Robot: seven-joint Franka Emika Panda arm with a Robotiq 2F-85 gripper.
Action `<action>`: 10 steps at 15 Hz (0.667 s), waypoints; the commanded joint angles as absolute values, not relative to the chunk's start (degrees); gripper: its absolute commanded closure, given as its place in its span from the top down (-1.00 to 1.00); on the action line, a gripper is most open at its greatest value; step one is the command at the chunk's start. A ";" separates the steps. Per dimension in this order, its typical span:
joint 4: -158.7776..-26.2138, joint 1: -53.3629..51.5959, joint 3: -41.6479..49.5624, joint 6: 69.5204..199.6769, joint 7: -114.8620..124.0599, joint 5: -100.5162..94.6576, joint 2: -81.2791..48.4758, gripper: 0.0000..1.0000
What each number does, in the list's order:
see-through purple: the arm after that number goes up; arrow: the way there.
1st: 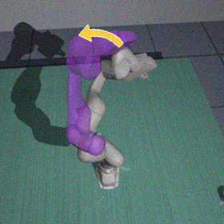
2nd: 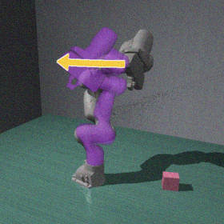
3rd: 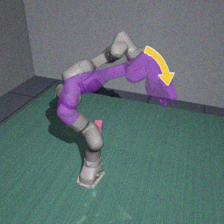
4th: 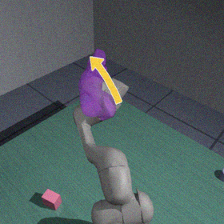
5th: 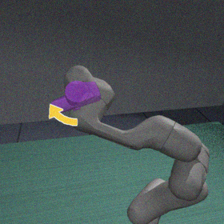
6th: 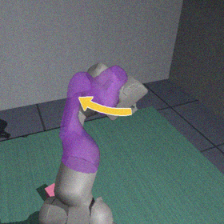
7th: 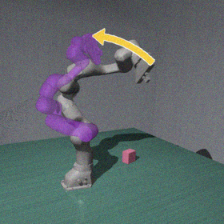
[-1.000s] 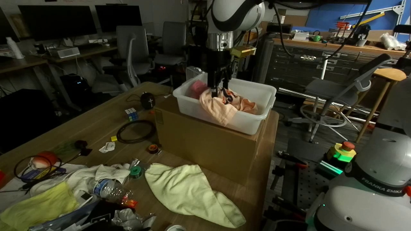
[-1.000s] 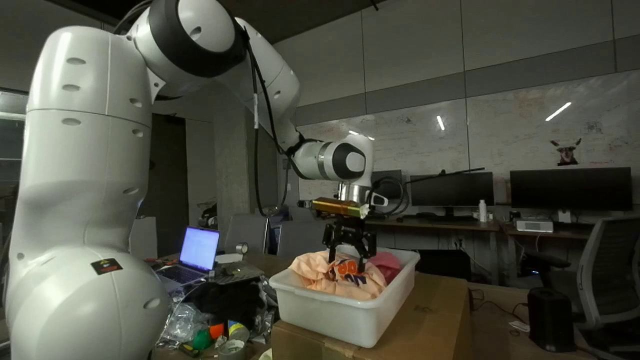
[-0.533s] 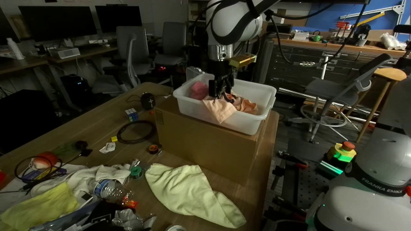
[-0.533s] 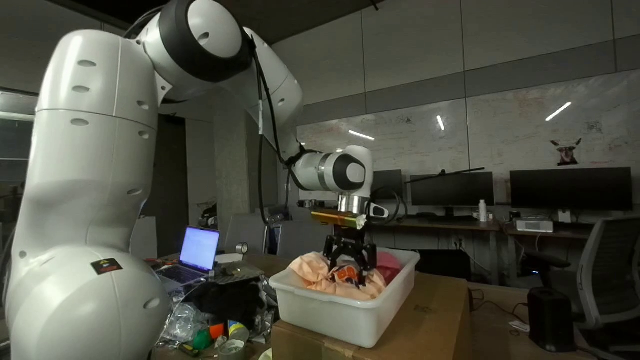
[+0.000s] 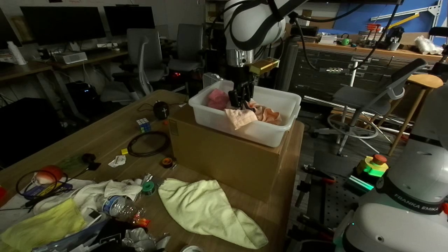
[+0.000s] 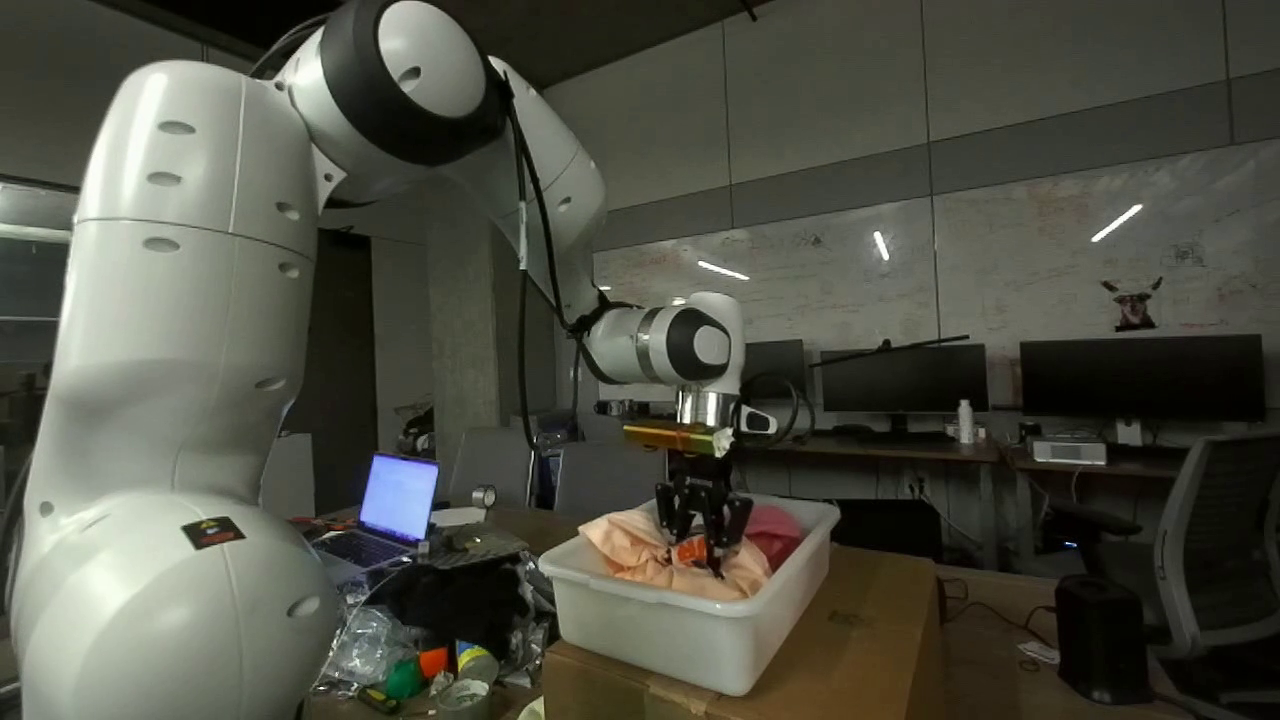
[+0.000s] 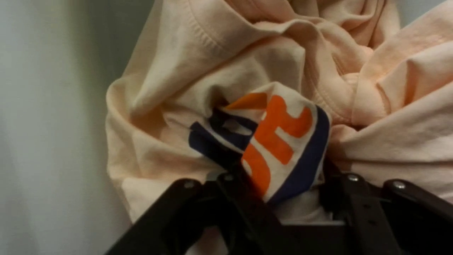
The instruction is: Remove the green towel and the peach and pink shirts from the basket respectively
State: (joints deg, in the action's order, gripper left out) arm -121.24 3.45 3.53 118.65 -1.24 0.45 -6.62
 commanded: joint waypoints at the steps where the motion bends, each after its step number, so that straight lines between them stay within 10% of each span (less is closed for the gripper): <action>1: -121.28 3.09 3.36 119.62 0.27 -1.03 -5.64 -0.60; 4: -122.16 2.93 3.23 120.86 0.74 -0.74 -3.72 -0.90; 10: -120.58 2.88 3.13 123.58 5.50 0.44 2.30 -0.83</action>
